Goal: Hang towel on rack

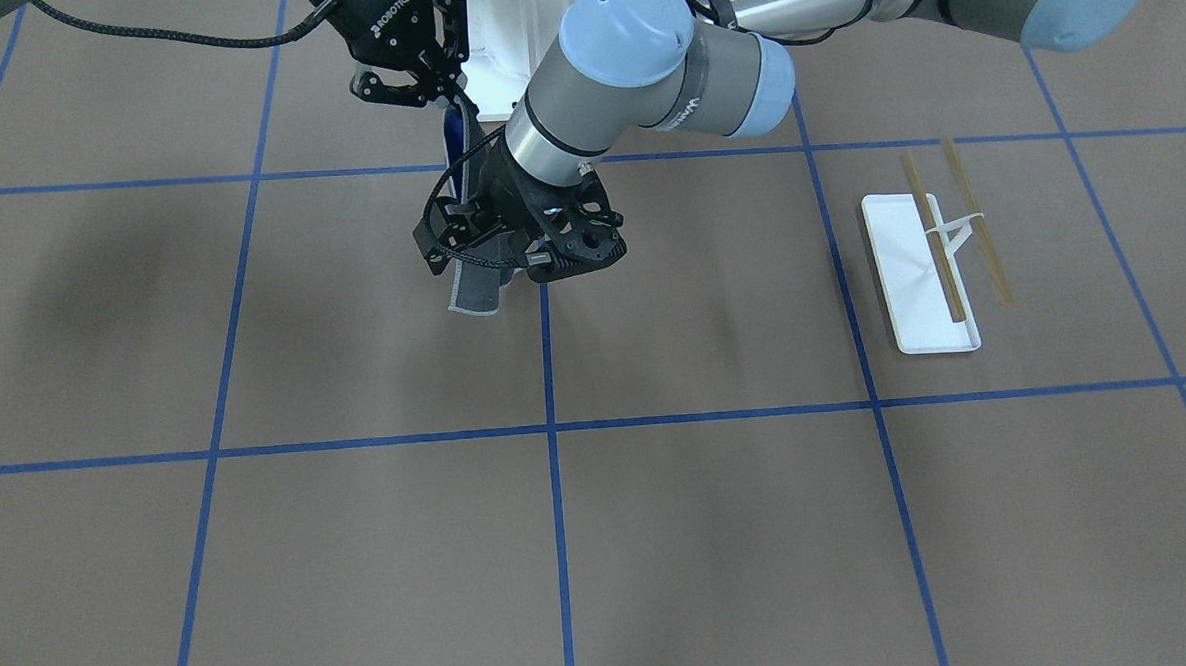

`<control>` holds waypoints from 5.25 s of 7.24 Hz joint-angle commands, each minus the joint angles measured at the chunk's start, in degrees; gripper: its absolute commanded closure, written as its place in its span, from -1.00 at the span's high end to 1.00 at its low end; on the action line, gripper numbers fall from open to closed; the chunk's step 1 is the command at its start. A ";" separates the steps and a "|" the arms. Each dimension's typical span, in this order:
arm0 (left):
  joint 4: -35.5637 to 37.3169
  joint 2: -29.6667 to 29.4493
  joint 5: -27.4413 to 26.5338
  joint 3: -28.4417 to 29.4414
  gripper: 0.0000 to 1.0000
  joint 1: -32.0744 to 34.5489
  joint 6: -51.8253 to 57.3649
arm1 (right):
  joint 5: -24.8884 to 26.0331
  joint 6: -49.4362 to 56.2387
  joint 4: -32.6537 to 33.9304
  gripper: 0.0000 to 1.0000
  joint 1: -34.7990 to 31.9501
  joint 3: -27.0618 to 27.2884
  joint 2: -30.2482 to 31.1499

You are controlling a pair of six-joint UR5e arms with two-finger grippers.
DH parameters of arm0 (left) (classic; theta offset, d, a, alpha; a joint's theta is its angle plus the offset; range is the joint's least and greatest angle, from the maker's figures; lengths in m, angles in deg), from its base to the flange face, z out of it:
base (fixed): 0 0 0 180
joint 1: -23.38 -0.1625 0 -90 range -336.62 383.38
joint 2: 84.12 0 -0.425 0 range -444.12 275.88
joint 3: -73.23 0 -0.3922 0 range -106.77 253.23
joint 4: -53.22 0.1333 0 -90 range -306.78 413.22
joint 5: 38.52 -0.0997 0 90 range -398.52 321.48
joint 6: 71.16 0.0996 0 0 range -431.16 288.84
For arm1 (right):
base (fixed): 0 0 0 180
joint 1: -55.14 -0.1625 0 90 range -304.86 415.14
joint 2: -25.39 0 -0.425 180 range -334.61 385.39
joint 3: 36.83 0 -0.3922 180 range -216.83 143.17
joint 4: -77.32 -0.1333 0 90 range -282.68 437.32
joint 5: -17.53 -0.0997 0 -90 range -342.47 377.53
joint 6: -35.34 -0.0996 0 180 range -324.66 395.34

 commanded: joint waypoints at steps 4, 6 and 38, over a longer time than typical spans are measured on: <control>0.09 0.13 -1.32 0.24 -0.88 -1.32 0.10 | -0.12 0.00 0.02 -1.00 0.00 0.00 0.24; 0.26 0.22 -1.32 -0.02 -1.00 -1.23 0.10 | -0.20 0.00 0.02 -1.00 0.00 0.00 0.41; 0.09 33.86 12.13 -22.69 -1.00 20.12 2.99 | -17.29 24.34 33.43 1.00 -36.70 -6.19 16.76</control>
